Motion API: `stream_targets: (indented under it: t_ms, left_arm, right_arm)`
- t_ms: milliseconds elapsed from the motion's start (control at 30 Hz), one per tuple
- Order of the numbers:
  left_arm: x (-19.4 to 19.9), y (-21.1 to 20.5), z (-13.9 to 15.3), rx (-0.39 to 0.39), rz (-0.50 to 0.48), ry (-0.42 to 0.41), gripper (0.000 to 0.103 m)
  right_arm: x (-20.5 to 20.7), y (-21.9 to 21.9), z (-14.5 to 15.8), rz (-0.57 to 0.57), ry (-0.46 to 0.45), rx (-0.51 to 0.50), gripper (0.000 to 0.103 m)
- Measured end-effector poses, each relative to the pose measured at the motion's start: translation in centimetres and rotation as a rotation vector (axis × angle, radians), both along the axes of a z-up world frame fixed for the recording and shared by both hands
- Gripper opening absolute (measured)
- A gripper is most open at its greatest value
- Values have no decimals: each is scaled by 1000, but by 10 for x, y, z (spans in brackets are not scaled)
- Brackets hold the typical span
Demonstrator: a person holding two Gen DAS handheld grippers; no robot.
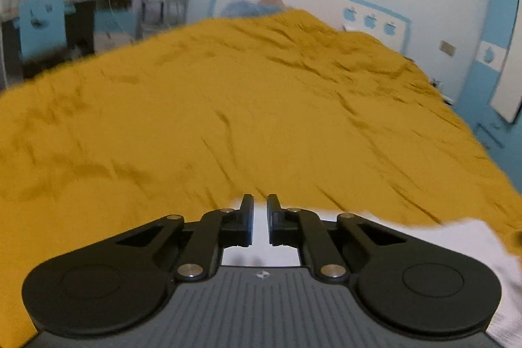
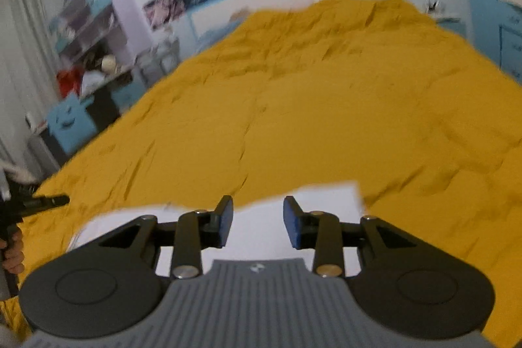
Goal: Fold small clothes
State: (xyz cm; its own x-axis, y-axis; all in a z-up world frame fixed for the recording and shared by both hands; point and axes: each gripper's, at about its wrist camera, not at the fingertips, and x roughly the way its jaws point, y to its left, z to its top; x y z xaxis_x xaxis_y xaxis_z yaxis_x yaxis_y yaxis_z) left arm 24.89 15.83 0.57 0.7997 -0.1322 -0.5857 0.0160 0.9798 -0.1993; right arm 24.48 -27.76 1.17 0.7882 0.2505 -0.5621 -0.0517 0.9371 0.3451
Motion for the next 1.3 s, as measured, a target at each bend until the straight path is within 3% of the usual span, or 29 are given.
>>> stream_targets:
  t_ms: [100,167,267,300,367,467,567,633,700,800,833,900,1033,1133,1300]
  left_arm:
    - [-23,-17,-11,-76,-41,61,9]
    - [-33,-22,-23,-132,-85,84,9]
    - [-37,-30,-46,-125,-100,137,9]
    - [-37,-30,-52,-105,-106,132,9]
    - [-42,-31,-56,-66,-127,102,9]
    - [-46,-25,-56,-93,-144,85,10]
    - [-50,-17,-56,-131,-159,87,10]
    - [-53,-15,-54,-129,-169,76,11]
    - [-63,-16,-52,-116,-187,57,13]
    - [-66,-18,-48,-134,-214,26,23]
    - [-67,-17,-47,-147,-214,20,26]
    - [-67,-15,-45,-152,-203,10,38]
    - [-71,-13,-44,-126,-172,-31,42]
    - [-69,-13,-47,-130,-169,-24,43]
    - [-62,-12,-52,-147,-154,-6,44]
  right_arm:
    - [4,14,-36,5,159,75,30]
    - [1,18,-52,-26,182,119,27]
    - [-3,13,-65,-164,205,76,2]
    - [-6,10,-70,-202,214,81,0]
    - [-15,1,-77,-295,216,44,0]
    - [-30,-9,-77,-420,197,-11,0]
    - [-39,-22,-72,-434,150,57,0]
    - [-50,-30,-63,-490,112,6,0]
    - [-60,-31,-55,-527,86,-61,21]
    - [-81,-45,-52,-476,54,30,41]
    - [-81,-53,-53,-451,39,61,43]
    - [-70,-54,-53,-383,39,73,43]
    - [-31,-67,-60,-248,110,76,42]
    - [-10,-90,-78,-229,213,173,43]
    - [-18,-105,-80,-225,145,299,41]
